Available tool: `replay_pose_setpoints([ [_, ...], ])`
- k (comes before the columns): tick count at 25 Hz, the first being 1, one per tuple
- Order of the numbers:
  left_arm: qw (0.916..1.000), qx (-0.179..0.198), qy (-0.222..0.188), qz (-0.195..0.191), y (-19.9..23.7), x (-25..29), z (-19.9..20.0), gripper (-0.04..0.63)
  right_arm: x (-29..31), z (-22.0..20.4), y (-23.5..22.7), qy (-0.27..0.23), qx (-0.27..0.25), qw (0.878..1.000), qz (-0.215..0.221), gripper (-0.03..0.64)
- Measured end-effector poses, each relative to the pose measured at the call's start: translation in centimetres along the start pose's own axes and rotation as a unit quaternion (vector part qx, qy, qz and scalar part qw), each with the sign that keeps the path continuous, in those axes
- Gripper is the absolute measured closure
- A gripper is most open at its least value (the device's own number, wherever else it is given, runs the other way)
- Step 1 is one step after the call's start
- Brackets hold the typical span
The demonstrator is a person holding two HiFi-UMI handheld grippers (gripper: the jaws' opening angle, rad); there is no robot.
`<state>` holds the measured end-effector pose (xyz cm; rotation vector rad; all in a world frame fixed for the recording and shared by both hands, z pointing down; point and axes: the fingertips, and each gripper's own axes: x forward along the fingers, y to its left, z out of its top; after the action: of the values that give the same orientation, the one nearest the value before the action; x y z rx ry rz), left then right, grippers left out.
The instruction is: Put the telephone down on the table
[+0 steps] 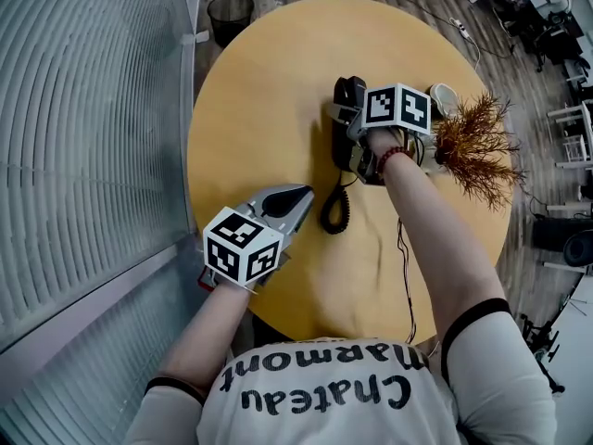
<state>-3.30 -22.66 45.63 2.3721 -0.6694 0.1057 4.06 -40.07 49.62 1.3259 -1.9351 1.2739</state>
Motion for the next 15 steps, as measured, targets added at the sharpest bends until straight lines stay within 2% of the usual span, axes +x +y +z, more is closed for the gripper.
replay_pose_setpoints([
  [8, 0.9998, -0.007, -0.014, -0.008, -0.3, 0.2, 0.2, 0.589, 1.5, -0.4, 0.3, 0.05, -0.034, 0.998, -0.035, 0.324],
  [15, 0.9996, -0.002, -0.016, -0.025, -1.7, 0.5, 0.4, 0.589, 1.7, -0.5, -0.4, 0.066, -0.015, 0.997, -0.048, 0.324],
])
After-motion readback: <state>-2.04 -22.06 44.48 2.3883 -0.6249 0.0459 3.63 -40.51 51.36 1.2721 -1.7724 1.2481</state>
